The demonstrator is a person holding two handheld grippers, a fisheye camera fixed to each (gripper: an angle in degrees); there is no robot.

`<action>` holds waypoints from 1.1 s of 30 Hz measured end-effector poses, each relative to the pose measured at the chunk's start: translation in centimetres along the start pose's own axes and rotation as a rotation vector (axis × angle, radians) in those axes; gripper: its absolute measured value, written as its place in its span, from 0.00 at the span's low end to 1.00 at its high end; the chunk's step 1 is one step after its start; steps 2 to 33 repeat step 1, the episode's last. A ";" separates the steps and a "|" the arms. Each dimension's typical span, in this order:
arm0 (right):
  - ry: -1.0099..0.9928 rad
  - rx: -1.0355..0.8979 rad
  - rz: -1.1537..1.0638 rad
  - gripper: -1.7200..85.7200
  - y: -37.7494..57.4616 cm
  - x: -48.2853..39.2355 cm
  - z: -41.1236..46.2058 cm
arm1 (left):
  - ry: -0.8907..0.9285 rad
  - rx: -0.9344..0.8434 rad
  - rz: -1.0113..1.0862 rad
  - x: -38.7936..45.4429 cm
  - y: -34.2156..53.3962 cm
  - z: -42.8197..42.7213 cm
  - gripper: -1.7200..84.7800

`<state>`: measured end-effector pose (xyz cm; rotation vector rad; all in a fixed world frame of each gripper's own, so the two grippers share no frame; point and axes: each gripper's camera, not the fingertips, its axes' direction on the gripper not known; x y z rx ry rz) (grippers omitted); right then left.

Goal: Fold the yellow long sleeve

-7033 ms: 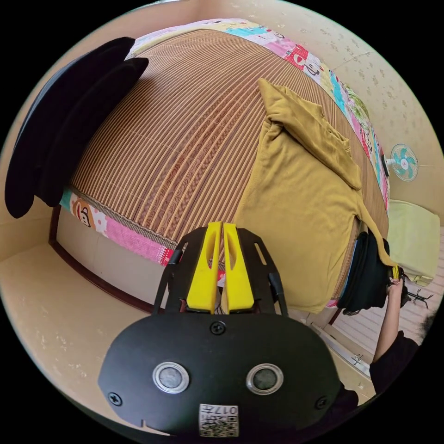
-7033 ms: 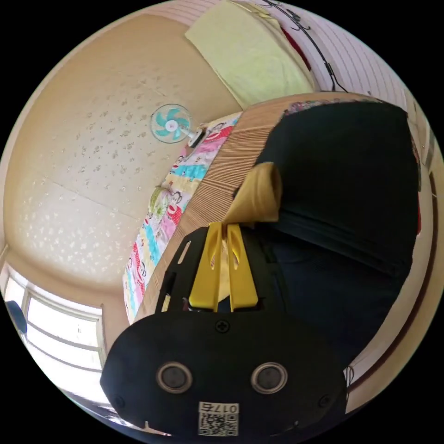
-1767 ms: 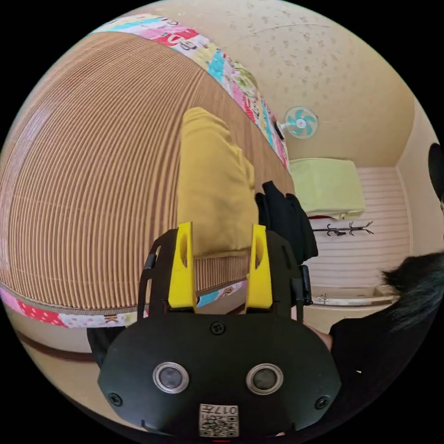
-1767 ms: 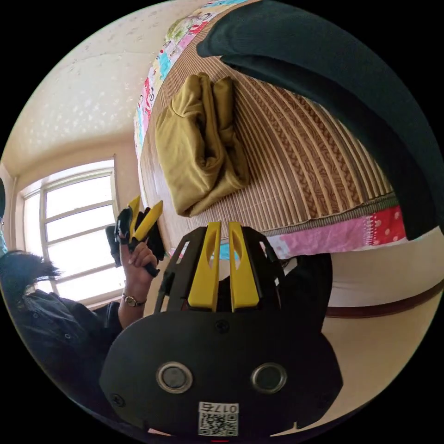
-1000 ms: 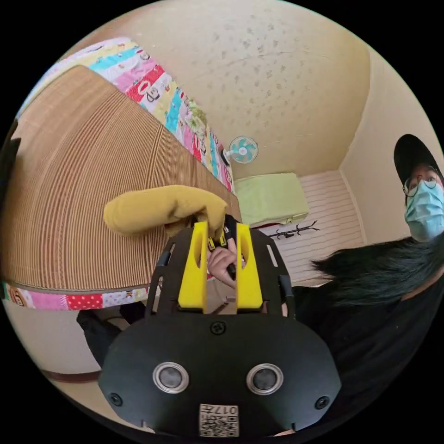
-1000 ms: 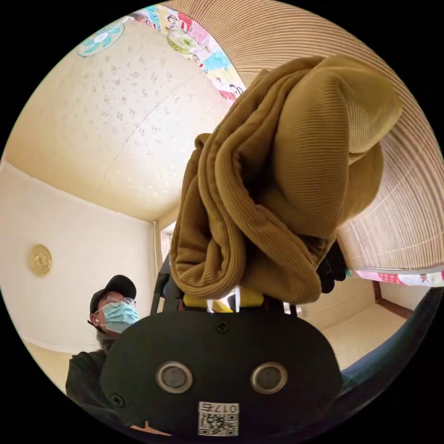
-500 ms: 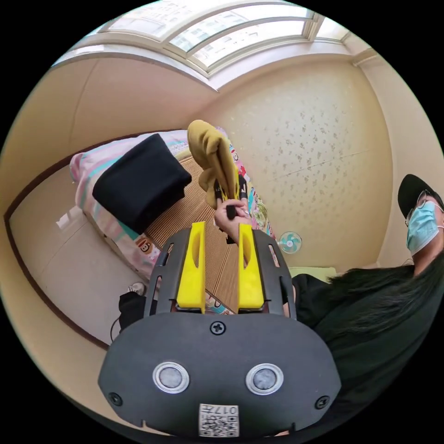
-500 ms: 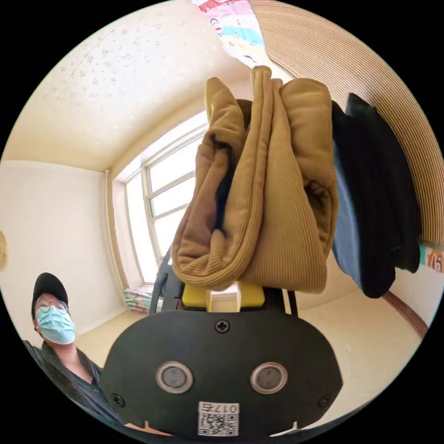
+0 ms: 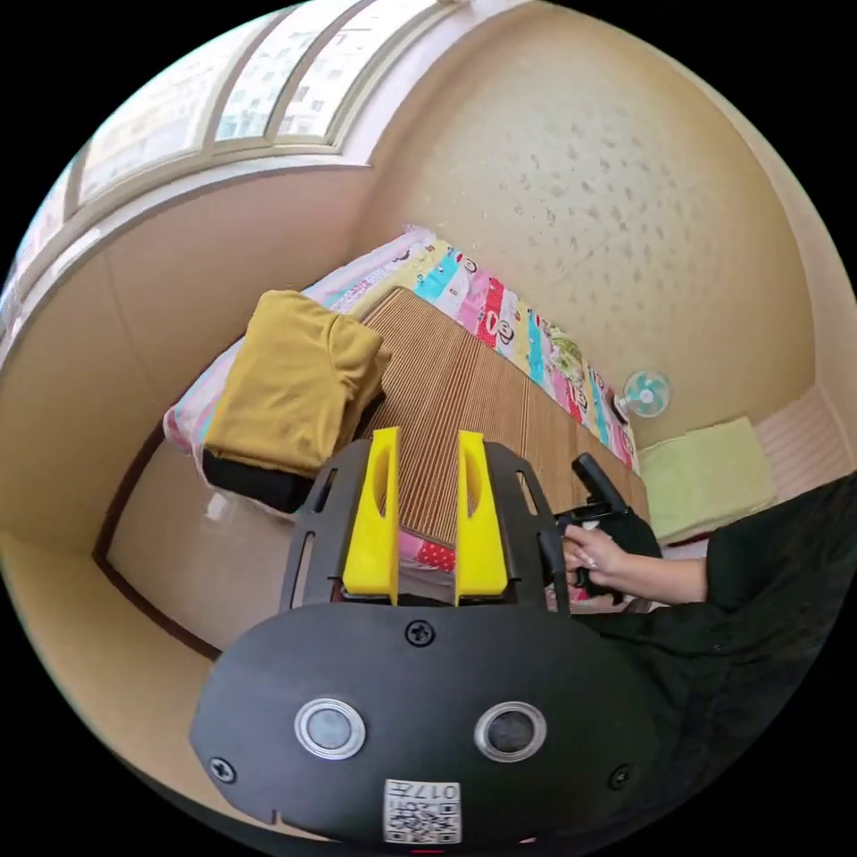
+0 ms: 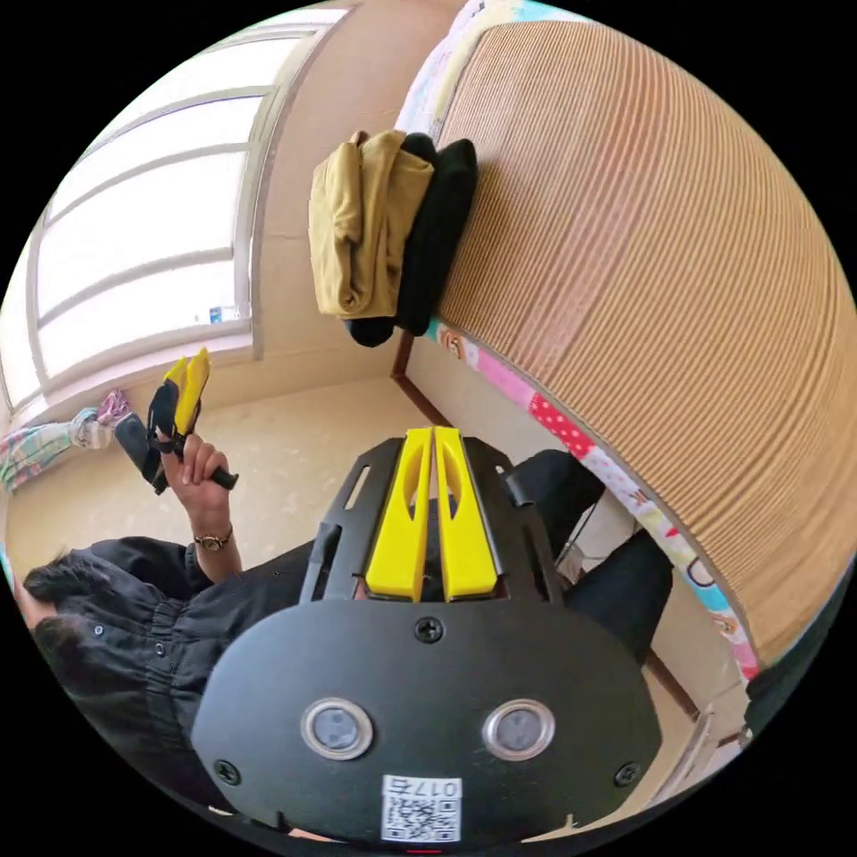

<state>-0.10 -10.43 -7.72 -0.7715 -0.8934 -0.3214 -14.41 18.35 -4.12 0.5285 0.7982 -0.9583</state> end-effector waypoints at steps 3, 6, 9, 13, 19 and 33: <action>0.132 0.072 0.001 0.03 2.1 0.0 -2.9 | -0.014 0.004 0.057 1.5 -0.4 0.6 0.12; 0.132 0.072 0.001 0.03 2.1 0.0 -2.9 | -0.014 0.004 0.057 1.5 -0.4 0.6 0.12; 0.132 0.072 0.001 0.03 2.1 0.0 -2.9 | -0.014 0.004 0.057 1.5 -0.4 0.6 0.12; 0.132 0.072 0.001 0.03 2.1 0.0 -2.9 | -0.014 0.004 0.057 1.5 -0.4 0.6 0.12; 0.132 0.072 0.001 0.03 2.1 0.0 -2.9 | -0.014 0.004 0.057 1.5 -0.4 0.6 0.12; 0.132 0.072 0.001 0.03 2.1 0.0 -2.9 | -0.014 0.004 0.057 1.5 -0.4 0.6 0.12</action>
